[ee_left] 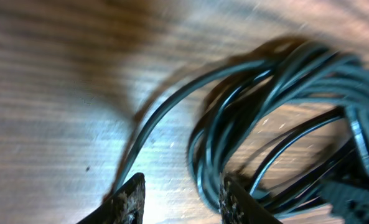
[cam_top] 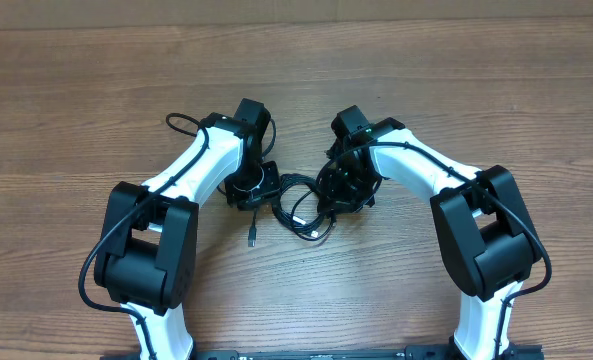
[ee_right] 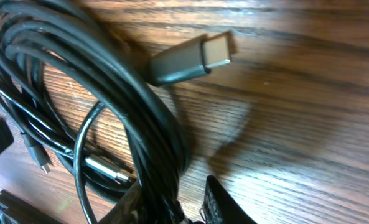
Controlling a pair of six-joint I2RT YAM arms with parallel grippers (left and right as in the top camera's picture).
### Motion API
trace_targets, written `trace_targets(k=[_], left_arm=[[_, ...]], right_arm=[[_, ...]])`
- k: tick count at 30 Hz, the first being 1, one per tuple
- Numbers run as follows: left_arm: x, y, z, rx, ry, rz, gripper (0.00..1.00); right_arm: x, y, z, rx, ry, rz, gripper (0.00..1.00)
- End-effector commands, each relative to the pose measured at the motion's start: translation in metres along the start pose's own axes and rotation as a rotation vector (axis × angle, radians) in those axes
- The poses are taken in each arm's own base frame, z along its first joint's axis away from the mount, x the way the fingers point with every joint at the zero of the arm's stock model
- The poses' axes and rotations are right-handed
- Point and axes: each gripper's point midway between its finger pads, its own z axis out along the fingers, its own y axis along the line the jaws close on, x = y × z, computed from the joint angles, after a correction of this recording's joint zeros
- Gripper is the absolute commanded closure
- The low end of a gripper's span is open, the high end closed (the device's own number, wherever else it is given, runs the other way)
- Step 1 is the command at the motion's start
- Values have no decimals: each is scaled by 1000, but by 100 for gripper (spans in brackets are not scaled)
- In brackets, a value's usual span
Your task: Untangle cables
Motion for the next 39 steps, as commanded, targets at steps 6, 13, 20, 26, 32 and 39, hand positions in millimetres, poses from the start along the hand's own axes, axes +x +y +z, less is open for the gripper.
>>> trace_targets(k=[6, 13, 20, 26, 32, 39], left_arm=[[-2, -17, 3, 76, 5, -32, 67], [3, -11, 10, 63, 18, -60, 69], [6, -7, 27, 74, 11, -72, 75], [4, -12, 27, 101, 5, -74, 77], [5, -22, 23, 159, 30, -71, 70], [9, -28, 21, 196, 58, -73, 74]], right_arm=[[2, 11, -4, -11, -27, -9, 82], [2, 14, -3, -12, -29, -17, 82], [1, 14, -3, -14, -34, -20, 82], [1, 14, -3, -14, -34, -20, 82], [1, 14, -3, -11, -35, -20, 81], [1, 14, -3, -11, -35, -20, 80]])
